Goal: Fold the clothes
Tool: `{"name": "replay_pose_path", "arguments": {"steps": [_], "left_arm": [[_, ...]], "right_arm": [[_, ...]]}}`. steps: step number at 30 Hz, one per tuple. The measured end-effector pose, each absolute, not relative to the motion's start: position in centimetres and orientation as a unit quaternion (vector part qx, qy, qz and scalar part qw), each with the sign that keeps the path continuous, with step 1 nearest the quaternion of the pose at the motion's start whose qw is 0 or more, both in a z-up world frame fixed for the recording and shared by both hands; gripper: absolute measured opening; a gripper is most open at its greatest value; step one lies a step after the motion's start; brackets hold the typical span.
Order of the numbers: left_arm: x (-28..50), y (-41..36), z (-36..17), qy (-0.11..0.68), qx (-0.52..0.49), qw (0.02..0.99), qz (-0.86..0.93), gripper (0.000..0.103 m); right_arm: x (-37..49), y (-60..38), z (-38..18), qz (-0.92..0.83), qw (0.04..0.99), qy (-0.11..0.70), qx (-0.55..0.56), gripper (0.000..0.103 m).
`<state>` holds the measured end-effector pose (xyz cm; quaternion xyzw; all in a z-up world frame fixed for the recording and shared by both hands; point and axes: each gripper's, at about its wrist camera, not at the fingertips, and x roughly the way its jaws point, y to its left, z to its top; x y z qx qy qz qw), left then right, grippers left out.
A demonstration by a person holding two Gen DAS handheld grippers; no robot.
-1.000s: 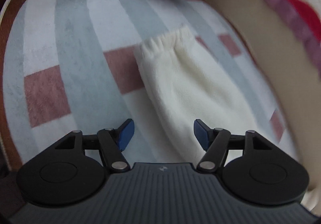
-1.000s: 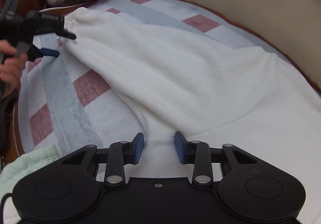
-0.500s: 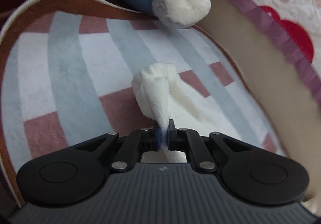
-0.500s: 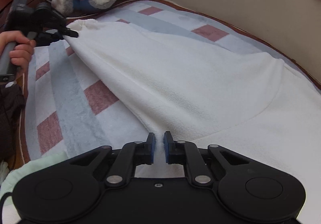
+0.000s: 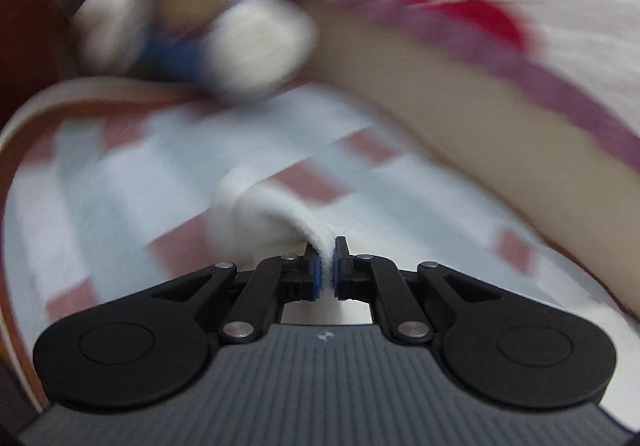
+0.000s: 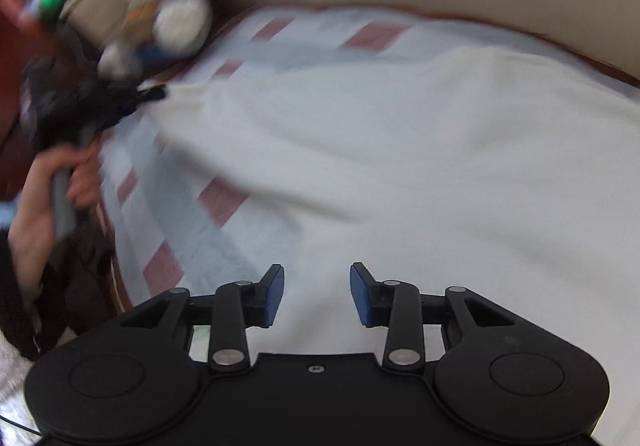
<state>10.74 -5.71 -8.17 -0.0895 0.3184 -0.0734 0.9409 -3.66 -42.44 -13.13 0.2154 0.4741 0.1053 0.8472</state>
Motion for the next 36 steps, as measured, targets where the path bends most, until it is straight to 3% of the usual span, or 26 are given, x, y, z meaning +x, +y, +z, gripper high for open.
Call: {"name": "replay_pose_path", "arguments": {"steps": [5, 8, 13, 15, 16, 21, 26, 32, 36], "left_arm": [[3.3, -11.9, -3.9, 0.249, -0.088, 0.929, -0.258, 0.005], [-0.8, -16.3, -2.5, 0.262, -0.109, 0.892, -0.351, 0.005], [-5.4, -25.4, -5.2, 0.370, -0.094, 0.807, -0.452, 0.007], [-6.0, -28.3, -7.3, 0.429, -0.069, 0.772, -0.463, 0.018], [-6.0, -29.0, -8.3, 0.457, -0.054, 0.758, -0.462, 0.028], [-5.4, -25.8, -8.7, 0.451, 0.016, 0.779, -0.436, 0.042], [-2.1, -22.3, -7.9, 0.403, 0.095, 0.841, -0.348, 0.046], [2.8, -19.9, -10.9, 0.469, 0.042, 0.834, -0.288, 0.044], [3.4, -19.9, -11.5, 0.463, 0.051, 0.841, -0.274, 0.044]], "right_arm": [[-10.4, -49.4, -12.8, 0.016, 0.838, 0.451, 0.307, 0.044], [-14.4, -52.3, -12.9, -0.023, 0.830, 0.464, 0.307, 0.044], [-20.7, -54.3, -13.5, -0.091, 0.836, 0.412, 0.351, 0.044], [-22.1, -54.3, -14.0, -0.103, 0.834, 0.397, 0.369, 0.044], [-22.5, -54.3, -14.4, -0.107, 0.831, 0.395, 0.377, 0.044], [-23.0, -54.2, -14.9, -0.108, 0.827, 0.389, 0.391, 0.044], [-20.5, -52.5, -13.8, -0.078, 0.836, 0.393, 0.375, 0.044], [-16.9, -49.0, -13.0, -0.036, 0.843, 0.424, 0.330, 0.068], [-14.9, -46.6, -14.8, -0.079, 0.845, 0.481, 0.220, 0.068]]}}
